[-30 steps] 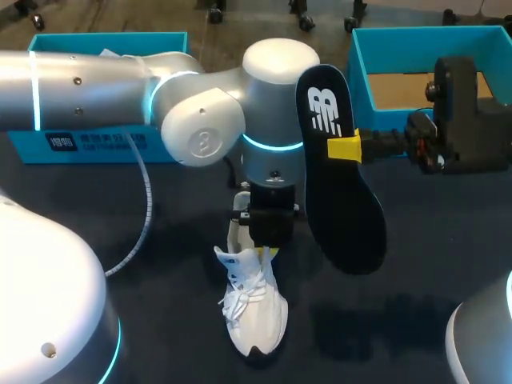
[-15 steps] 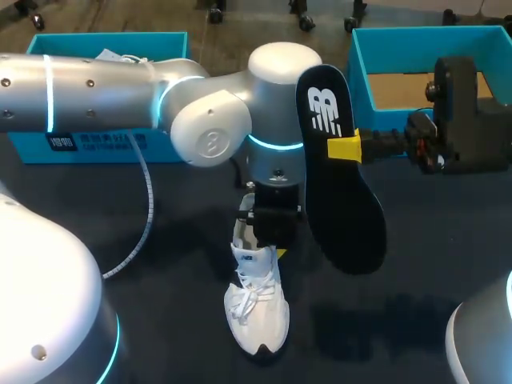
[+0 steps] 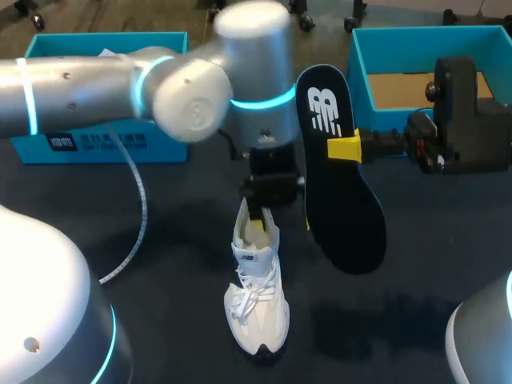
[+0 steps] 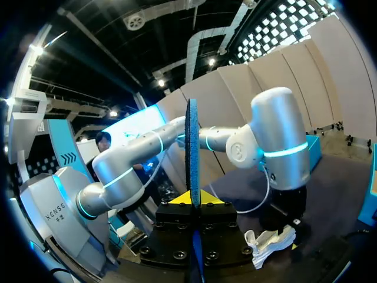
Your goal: Take the shoe out of the shoebox, open the shoe tongue, remove and reinsert the insole, then place the shoe into the shoebox
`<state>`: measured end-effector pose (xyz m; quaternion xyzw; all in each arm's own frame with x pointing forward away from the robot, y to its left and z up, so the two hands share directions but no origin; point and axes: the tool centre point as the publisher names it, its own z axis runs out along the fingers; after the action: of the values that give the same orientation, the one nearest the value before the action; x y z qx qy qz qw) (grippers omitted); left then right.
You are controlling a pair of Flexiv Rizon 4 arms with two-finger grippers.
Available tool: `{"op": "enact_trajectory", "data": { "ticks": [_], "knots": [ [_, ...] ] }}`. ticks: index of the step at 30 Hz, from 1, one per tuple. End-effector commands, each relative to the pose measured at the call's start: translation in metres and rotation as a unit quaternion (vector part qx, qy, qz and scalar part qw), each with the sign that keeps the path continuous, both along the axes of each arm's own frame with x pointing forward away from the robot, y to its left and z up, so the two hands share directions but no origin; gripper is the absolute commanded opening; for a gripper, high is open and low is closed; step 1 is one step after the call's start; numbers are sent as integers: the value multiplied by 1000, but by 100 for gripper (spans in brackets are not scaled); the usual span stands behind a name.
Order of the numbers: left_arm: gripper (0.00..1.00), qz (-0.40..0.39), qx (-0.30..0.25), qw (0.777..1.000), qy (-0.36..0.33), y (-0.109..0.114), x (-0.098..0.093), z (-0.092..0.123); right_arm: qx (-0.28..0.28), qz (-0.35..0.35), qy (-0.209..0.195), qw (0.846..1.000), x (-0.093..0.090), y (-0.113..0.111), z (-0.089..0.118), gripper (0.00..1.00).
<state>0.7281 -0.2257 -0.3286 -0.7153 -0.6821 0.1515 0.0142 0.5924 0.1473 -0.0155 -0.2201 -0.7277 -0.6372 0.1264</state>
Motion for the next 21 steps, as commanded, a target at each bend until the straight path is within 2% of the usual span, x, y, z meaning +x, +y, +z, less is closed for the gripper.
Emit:
{"op": "enact_trajectory", "data": {
  "ticks": [1,2,14,15,18,21],
  "knots": [
    [100,60,-166,984,7,33,-2,41,-1,-2,0,1000,-1,3,0,0],
    [100,87,-200,976,16,30,-3,50,-1,-2,0,1000,-1,3,0,0],
    [100,91,-206,974,11,30,-2,49,-1,-2,0,1000,-1,3,0,0],
    [100,91,-242,966,-20,29,-1,50,-1,-2,0,1000,-1,3,0,0],
    [100,107,-297,948,-48,26,4,56,-1,-2,0,1000,-1,3,0,0],
    [100,123,-391,910,-68,23,15,75,-1,-2,0,1000,-1,3,0,0]
  ]
}}
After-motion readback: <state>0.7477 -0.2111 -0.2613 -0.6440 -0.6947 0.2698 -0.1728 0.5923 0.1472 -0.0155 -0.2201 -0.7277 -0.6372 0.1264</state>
